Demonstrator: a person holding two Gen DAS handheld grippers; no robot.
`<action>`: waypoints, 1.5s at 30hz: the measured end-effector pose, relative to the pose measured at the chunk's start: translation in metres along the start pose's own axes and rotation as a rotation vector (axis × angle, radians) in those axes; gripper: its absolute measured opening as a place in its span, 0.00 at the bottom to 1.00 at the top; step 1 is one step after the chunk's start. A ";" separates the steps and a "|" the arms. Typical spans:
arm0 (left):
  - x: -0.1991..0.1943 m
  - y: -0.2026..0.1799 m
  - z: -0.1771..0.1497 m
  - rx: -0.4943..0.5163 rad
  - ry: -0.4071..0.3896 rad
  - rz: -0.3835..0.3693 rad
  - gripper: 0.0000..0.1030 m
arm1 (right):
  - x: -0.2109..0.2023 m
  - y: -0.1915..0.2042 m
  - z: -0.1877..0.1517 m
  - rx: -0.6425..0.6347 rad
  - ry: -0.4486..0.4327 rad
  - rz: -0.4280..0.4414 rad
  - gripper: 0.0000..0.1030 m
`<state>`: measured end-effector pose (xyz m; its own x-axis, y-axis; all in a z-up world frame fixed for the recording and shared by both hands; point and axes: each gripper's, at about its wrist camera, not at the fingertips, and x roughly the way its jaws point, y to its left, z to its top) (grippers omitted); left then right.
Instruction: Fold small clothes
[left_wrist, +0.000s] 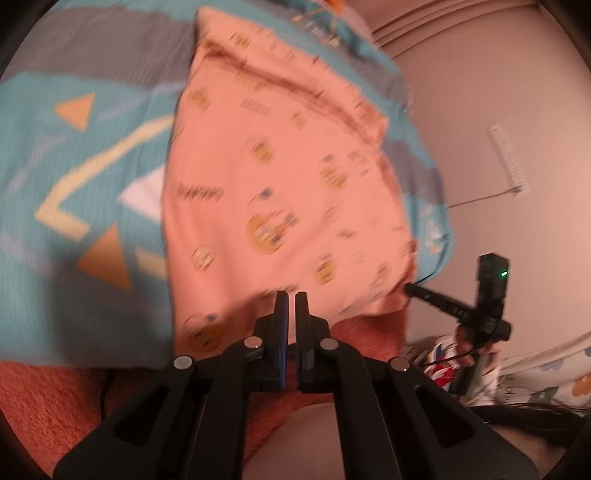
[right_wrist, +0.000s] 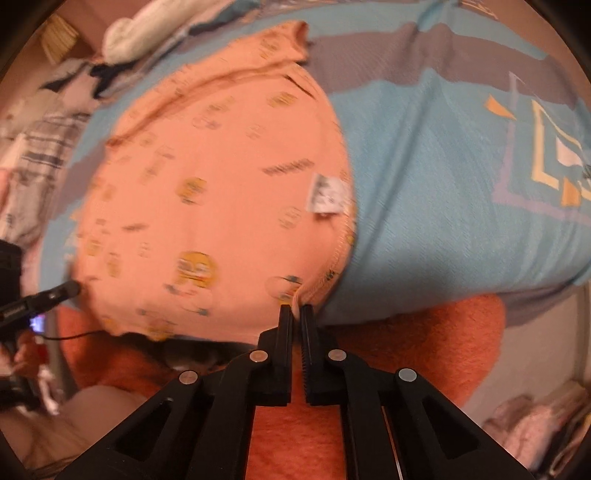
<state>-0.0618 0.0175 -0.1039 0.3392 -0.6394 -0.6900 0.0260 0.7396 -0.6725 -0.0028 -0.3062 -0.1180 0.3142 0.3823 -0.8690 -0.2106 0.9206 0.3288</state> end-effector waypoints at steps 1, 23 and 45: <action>-0.005 -0.004 0.004 0.012 -0.025 -0.012 0.01 | -0.005 0.003 0.002 -0.001 -0.013 0.044 0.05; -0.006 0.037 -0.010 0.000 0.032 0.210 0.46 | -0.025 0.027 0.046 -0.019 -0.132 0.219 0.05; -0.016 0.016 0.016 -0.127 -0.071 -0.145 0.03 | -0.029 0.012 0.065 0.050 -0.194 0.301 0.05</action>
<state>-0.0518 0.0435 -0.0992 0.4059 -0.7177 -0.5658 -0.0378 0.6054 -0.7950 0.0459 -0.3011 -0.0645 0.4155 0.6403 -0.6460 -0.2763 0.7655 0.5811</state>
